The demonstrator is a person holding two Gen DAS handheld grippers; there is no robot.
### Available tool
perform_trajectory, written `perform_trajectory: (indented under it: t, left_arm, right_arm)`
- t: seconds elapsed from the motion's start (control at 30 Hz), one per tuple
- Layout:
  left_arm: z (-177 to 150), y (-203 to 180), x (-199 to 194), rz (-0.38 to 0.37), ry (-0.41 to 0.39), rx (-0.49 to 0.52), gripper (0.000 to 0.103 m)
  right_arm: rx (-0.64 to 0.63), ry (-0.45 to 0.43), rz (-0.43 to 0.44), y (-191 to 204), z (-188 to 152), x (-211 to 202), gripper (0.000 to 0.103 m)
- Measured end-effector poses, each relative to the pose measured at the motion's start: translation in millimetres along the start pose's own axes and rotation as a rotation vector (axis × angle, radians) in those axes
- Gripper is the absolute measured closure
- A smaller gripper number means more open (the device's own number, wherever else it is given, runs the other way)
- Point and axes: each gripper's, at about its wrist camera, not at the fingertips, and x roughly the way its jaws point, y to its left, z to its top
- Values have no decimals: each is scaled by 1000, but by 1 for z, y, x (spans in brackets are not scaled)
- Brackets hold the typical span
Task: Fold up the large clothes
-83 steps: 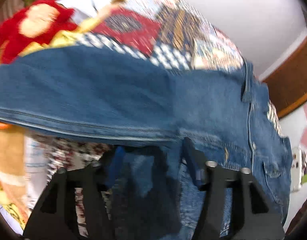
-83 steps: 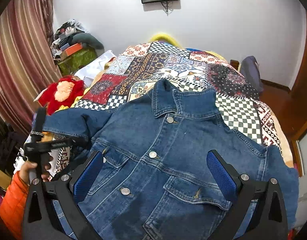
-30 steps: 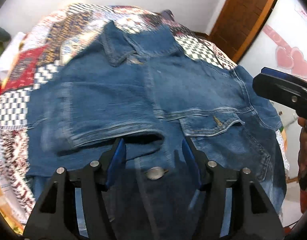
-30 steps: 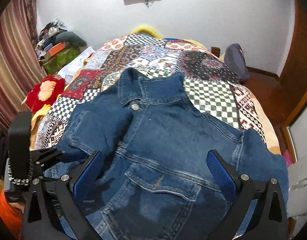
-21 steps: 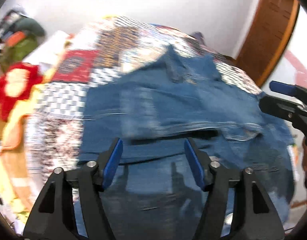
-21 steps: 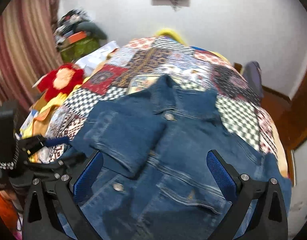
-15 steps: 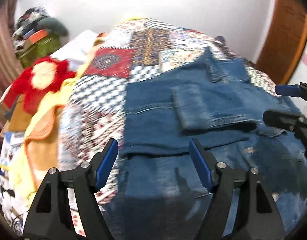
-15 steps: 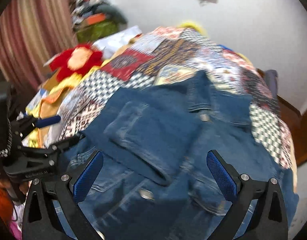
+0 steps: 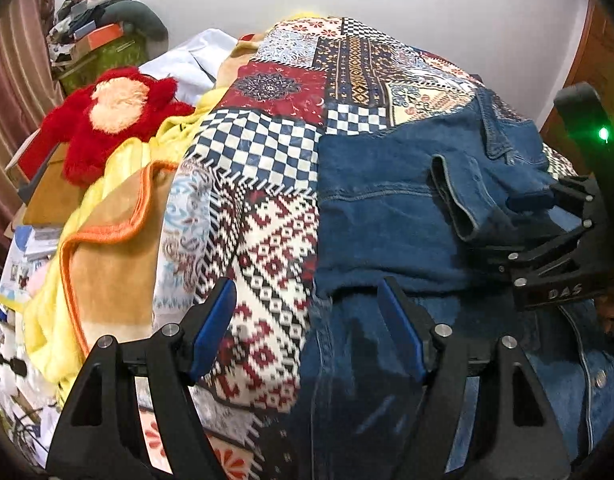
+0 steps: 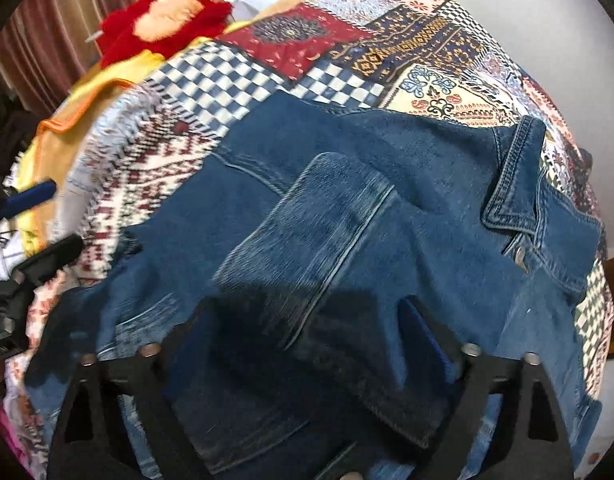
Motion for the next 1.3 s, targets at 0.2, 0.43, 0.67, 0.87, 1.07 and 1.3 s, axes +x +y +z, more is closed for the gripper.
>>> perform_trajectory:
  t: [0.2,0.43,0.67,0.87,1.07,1.3]
  left_arm:
    - [18,-12,37,-57,54,11,30]
    - [11,-34,76,-97,178,32,30]
    - [7,-38,79,-63,187,50,24]
    - [8,-42,78,-14,188,79,23]
    - [19,-70,49,96,115,172,23]
    - [47,-121,8,18,-8,230,17]
  right_arm:
    - [62,-25,94,-14,-2,0,54]
    - [164,-186,129,-35,-3,-43,87]
    - [284,-304,136,-89,-25,-102,87]
    - [384,-362,93,-135,-72,-140,87]
    - [475,-357,34,-174,-131,-150,91]
    - [593,-307,-22,-213,-189,-136,91]
